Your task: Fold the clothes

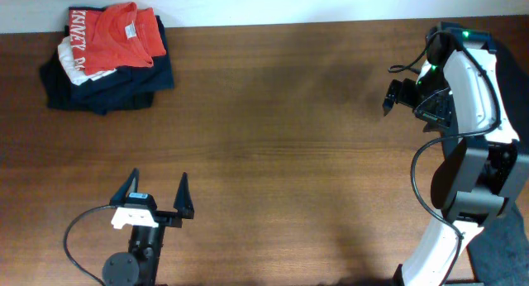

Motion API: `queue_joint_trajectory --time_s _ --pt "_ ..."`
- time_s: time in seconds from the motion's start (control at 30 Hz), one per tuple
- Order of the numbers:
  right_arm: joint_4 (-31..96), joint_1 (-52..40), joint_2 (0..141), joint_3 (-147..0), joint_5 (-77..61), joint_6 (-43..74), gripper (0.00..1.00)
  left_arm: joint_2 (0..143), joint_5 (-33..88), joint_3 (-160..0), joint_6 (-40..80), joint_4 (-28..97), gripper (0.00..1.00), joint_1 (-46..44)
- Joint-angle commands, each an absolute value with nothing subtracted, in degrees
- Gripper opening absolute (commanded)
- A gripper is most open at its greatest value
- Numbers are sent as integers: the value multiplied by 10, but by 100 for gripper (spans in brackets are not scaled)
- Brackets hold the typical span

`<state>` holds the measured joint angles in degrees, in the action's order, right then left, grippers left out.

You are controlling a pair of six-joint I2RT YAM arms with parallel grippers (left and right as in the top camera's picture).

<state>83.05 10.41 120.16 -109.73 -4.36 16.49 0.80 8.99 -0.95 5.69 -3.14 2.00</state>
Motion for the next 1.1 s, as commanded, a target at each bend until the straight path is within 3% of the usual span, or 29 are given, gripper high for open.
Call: queue_joint_trajectory --time_s 0.0,0.13,0.9,1.07 --pt "831 105 1193 -1105 -44 168 99 3 65 -5 64 21 99 13" --pt "831 105 1193 -1105 -44 168 99 3 62 -5 15 42 99 -2" --pt "831 105 1193 -1105 -44 168 99 3 62 -5 15 41 99 -2" --pt "792 105 1126 -1105 -10 168 99 3 62 -5 15 41 99 -2"
